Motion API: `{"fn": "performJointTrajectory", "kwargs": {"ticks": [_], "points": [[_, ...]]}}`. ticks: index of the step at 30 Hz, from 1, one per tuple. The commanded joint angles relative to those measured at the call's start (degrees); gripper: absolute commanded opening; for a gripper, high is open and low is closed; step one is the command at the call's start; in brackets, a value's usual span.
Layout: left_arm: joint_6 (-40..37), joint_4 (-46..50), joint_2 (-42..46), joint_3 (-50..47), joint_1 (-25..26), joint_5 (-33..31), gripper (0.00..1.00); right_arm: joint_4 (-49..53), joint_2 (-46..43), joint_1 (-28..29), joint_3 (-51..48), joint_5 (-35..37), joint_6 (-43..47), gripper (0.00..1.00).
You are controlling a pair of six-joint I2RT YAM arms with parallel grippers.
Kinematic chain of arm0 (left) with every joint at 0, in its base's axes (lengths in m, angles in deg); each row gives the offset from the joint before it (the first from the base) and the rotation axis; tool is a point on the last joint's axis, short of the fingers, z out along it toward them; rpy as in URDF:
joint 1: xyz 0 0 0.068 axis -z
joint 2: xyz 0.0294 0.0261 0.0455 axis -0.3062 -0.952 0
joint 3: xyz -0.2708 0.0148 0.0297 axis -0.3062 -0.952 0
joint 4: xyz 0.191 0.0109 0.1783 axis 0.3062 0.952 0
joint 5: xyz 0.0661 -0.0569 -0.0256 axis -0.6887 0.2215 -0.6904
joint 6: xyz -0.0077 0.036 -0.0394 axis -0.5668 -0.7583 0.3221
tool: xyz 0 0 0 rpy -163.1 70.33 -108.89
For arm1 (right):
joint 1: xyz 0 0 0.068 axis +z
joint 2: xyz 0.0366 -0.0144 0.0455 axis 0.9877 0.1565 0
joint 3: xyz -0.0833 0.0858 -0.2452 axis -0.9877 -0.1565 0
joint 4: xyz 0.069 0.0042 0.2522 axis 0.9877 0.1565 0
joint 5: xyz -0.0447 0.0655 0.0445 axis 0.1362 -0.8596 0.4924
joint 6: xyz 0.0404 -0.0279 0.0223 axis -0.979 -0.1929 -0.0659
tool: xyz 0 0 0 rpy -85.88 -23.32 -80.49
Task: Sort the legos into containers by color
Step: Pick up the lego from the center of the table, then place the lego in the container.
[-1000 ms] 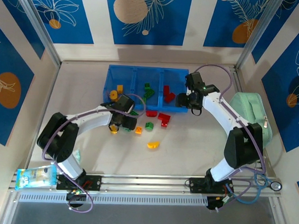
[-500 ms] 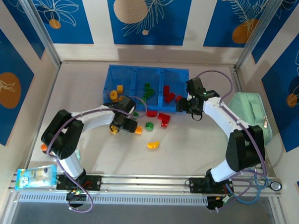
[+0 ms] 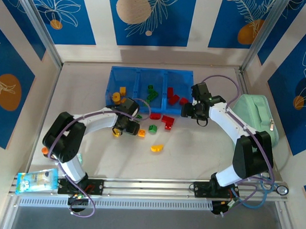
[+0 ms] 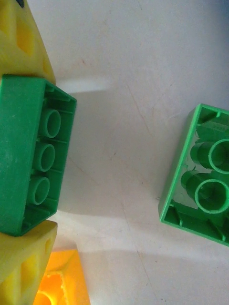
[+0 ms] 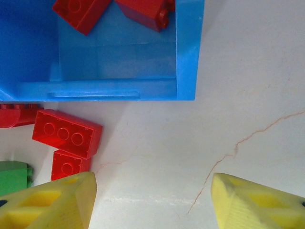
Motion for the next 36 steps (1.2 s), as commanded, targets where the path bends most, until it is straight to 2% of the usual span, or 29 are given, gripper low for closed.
{"fn": "performJointTrajectory", "kwargs": {"ticks": [1, 8, 19, 29, 34, 36], "points": [[0.6, 1.67, 3.36, 3.51, -0.46, -0.38, 0.6, -0.42, -2.36, -0.36, -1.29, -1.26, -1.32, 0.65], [0.44, 2.26, 1.82, 13.87, -1.52, 1.02, 0.6, -1.09, -4.23, -0.35, -4.34, -1.88, -2.38, 0.65], [-1.51, 5.74, -12.48, 34.45, -3.06, 2.95, 0.61, -2.05, -8.63, -0.07, -10.25, -2.78, -3.1, 0.65], [-1.91, 7.87, -21.05, 44.1, -3.5, 3.49, 0.63, -3.01, -8.83, 0.5, -11.7, -3.4, -3.62, 0.65], [-2.32, 9.92, -23.06, 48.01, -3.59, 3.43, 0.68, -3.0, -8.2, 1.2, -10.7, -3.5, -3.58, 0.65], [-2.37, 9.31, -22.52, 48.11, -3.61, 4.0, 0.72, -3.1, -7.85, 1.66, -10.3, -3.42, -3.48, 0.65]]}}
